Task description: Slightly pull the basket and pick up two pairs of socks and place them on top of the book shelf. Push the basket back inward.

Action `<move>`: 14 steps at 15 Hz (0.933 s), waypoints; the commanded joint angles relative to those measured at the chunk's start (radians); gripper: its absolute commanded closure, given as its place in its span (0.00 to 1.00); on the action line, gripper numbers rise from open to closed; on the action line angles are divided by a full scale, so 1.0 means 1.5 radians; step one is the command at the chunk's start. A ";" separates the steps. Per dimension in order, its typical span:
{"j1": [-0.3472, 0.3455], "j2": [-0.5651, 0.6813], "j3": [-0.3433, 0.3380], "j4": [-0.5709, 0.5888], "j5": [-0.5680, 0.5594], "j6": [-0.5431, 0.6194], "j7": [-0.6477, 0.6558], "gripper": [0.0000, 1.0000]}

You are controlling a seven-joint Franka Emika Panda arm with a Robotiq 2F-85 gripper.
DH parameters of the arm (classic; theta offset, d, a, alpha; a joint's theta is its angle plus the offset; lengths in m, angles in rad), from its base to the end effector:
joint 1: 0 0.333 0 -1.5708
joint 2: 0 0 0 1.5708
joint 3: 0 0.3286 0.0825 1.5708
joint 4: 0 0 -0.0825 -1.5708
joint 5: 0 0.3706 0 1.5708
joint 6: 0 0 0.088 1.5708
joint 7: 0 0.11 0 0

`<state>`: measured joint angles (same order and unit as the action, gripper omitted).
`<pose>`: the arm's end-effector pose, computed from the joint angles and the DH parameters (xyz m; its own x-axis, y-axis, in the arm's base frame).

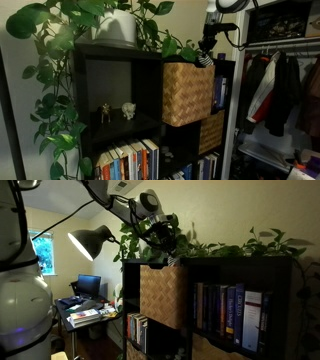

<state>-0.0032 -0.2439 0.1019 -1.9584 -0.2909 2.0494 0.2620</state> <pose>0.4979 0.0386 0.6275 0.9271 -0.0229 0.3742 -0.1119 -0.9696 0.2178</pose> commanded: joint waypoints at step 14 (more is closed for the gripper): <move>-0.022 0.038 0.006 0.106 -0.176 0.088 0.043 0.93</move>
<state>-0.0230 -0.2262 0.1052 -1.8269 -0.4887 2.1211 0.3172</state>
